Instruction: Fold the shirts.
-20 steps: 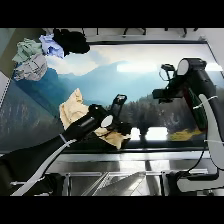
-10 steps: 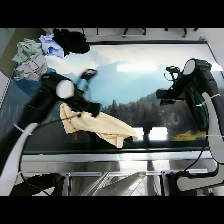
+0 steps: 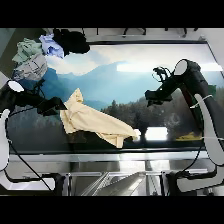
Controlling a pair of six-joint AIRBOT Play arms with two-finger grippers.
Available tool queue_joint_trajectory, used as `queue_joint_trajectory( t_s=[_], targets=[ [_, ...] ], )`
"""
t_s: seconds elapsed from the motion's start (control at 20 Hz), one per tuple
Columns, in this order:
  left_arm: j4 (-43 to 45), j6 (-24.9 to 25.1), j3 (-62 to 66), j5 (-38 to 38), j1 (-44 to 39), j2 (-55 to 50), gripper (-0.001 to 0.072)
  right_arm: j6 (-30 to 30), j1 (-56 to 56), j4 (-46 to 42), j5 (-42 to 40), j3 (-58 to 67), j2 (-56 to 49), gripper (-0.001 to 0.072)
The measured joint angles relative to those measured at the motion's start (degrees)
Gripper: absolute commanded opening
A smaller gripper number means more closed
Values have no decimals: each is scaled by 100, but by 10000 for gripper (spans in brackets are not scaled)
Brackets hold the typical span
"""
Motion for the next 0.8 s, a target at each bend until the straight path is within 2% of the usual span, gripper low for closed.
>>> queue_joint_trajectory(
  t_s=[0.15, 0.3, 0.35, 0.4, 0.45, 0.5, 0.55, 0.8],
  targets=[
    [-573, 326, 13, 39, 17, -533, 690, 35, 164, 17, 24, 0, 35, 27],
    [-702, 476, 15, 92, -140, -822, 673, 81, 245, 39, 42, 0, 116, 26],
    [-695, 492, 15, 116, -181, -872, 547, 87, 254, 37, 46, 0, 151, 26],
    [-682, 509, 15, 146, -205, -903, 473, 92, 262, 37, 46, 0, 195, 27],
    [-654, 507, 15, 190, -216, -907, 470, 94, 275, 39, 46, 0, 238, 26],
    [-656, 483, 15, 245, -216, -881, 157, 103, 286, 39, 55, 0, 275, 26],
    [-656, 431, 15, 328, -221, -802, 20, 114, 286, 37, 66, 0, 310, 26],
    [-109, 446, -216, 977, -555, -264, 19, 114, 286, -120, 118, 0, 417, 26]
  ],
)
